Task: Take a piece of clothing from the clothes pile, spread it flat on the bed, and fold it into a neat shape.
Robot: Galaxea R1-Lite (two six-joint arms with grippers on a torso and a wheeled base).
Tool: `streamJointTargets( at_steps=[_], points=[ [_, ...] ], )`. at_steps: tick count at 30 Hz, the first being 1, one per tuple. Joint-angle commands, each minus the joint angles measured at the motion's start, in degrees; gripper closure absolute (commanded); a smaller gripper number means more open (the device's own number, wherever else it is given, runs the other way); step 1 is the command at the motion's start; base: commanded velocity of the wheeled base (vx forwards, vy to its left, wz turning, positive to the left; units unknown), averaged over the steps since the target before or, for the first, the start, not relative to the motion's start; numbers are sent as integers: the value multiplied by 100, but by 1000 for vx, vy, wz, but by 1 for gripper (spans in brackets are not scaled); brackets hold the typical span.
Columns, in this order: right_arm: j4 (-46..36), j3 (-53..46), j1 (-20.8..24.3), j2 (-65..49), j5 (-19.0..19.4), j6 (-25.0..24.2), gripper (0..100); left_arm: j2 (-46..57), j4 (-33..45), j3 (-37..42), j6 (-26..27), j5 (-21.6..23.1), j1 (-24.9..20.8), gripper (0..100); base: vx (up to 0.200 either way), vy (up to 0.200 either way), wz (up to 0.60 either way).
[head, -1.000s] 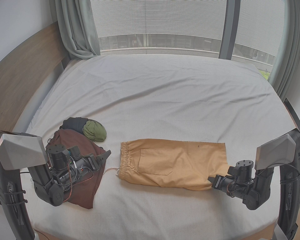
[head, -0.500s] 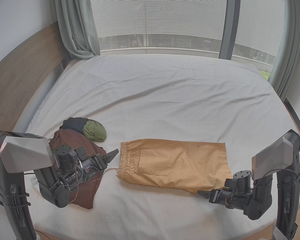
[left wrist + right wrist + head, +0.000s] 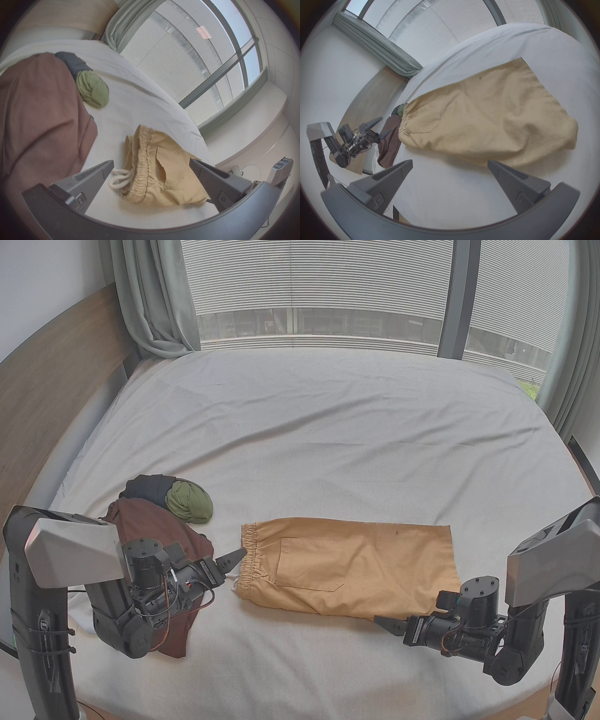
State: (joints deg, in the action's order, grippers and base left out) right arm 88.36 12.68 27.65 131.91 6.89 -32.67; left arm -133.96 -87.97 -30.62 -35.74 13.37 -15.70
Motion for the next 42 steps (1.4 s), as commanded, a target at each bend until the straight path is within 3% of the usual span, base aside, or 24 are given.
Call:
streamJointTargets(
  at_steps=[1,6,25,42],
  points=[
    [6,103,30,-69,6,-11,0,-323,-45,4,-205,7,-117,0,0,0,0],
    [6,94,-5,-78,6,-11,0,-376,-54,-31,-644,-19,-258,0,0,0,0],
    [6,94,13,-52,6,-20,0,-939,-45,-84,-653,16,-311,0,0,0,0],
    [15,121,-31,-87,-3,-11,0,-1369,8,-761,-671,-19,-416,0,0,0,0]
  ],
)
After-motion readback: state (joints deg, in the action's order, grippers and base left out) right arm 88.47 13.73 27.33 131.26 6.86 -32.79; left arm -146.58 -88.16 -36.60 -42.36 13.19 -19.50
